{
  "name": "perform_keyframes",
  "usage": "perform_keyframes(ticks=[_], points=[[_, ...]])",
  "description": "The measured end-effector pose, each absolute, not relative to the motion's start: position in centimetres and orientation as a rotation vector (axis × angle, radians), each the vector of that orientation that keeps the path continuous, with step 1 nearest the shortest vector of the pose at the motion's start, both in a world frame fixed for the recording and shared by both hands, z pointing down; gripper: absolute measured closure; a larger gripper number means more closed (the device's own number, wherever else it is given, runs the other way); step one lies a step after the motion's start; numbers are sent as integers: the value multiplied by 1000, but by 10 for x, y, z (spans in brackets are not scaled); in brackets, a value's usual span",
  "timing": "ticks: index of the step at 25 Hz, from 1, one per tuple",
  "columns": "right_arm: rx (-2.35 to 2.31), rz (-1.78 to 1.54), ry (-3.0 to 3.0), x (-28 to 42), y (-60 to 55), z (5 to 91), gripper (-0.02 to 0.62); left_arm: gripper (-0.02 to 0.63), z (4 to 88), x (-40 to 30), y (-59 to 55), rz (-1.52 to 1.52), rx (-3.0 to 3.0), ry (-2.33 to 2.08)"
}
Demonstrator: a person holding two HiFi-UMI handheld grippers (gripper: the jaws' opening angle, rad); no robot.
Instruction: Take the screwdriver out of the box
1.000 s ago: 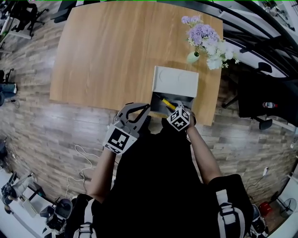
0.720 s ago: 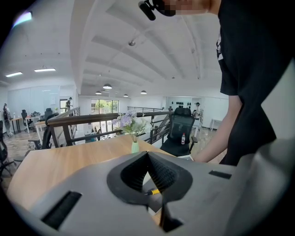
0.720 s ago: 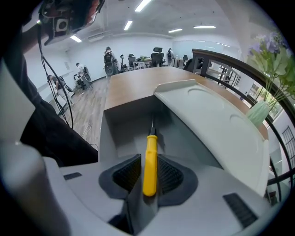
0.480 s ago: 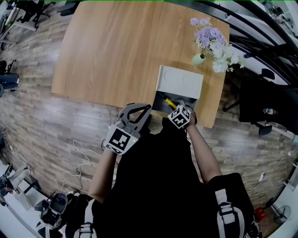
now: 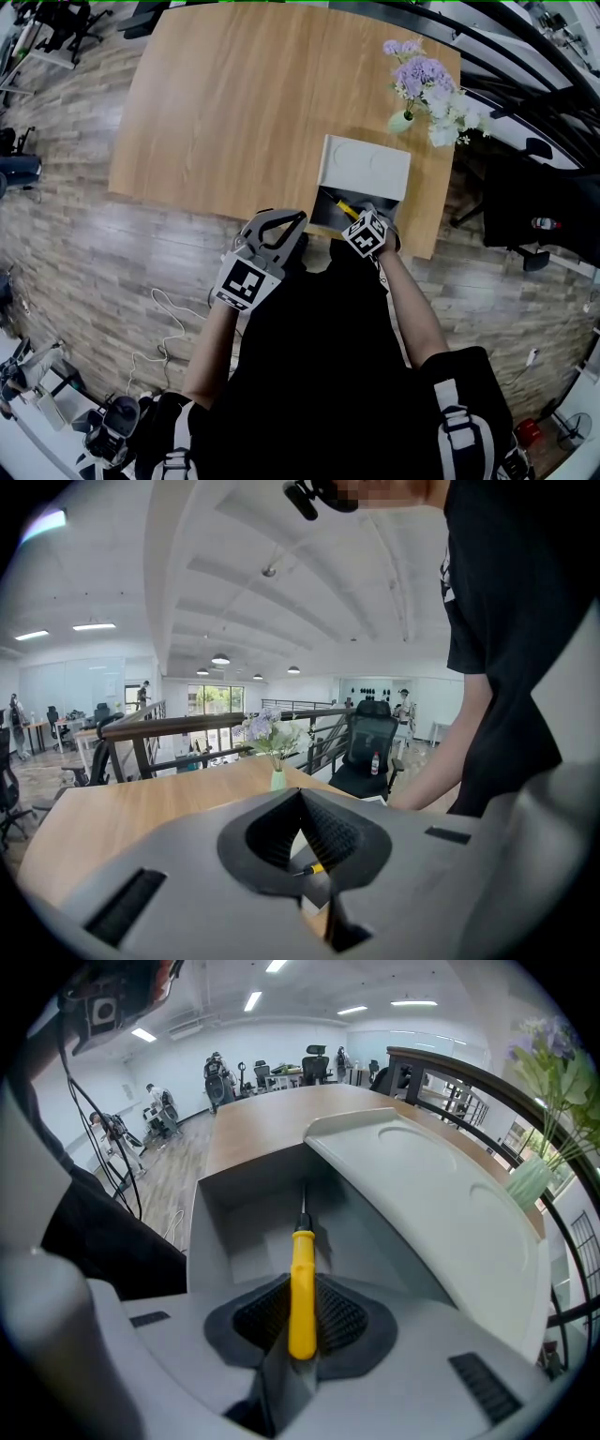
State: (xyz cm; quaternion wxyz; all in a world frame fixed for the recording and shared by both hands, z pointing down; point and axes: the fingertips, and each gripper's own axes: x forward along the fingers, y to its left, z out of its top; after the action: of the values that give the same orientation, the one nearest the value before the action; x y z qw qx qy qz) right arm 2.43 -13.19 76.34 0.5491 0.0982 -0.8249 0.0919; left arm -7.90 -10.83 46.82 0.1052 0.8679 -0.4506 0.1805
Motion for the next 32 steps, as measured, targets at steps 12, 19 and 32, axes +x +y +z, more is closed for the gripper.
perform_keyframes(ticks=[12,19,32], points=[[258,167,-1938,29,-127,752,506,584,464,-77,-102,505,2597,-1300],[297,136,-1953,29,-126,734,506,584,462,-76,-101,484,2628,-1273],[409,148,-1978,31,-115,710,506,584,461,-82,-87,448,2656,-1211]])
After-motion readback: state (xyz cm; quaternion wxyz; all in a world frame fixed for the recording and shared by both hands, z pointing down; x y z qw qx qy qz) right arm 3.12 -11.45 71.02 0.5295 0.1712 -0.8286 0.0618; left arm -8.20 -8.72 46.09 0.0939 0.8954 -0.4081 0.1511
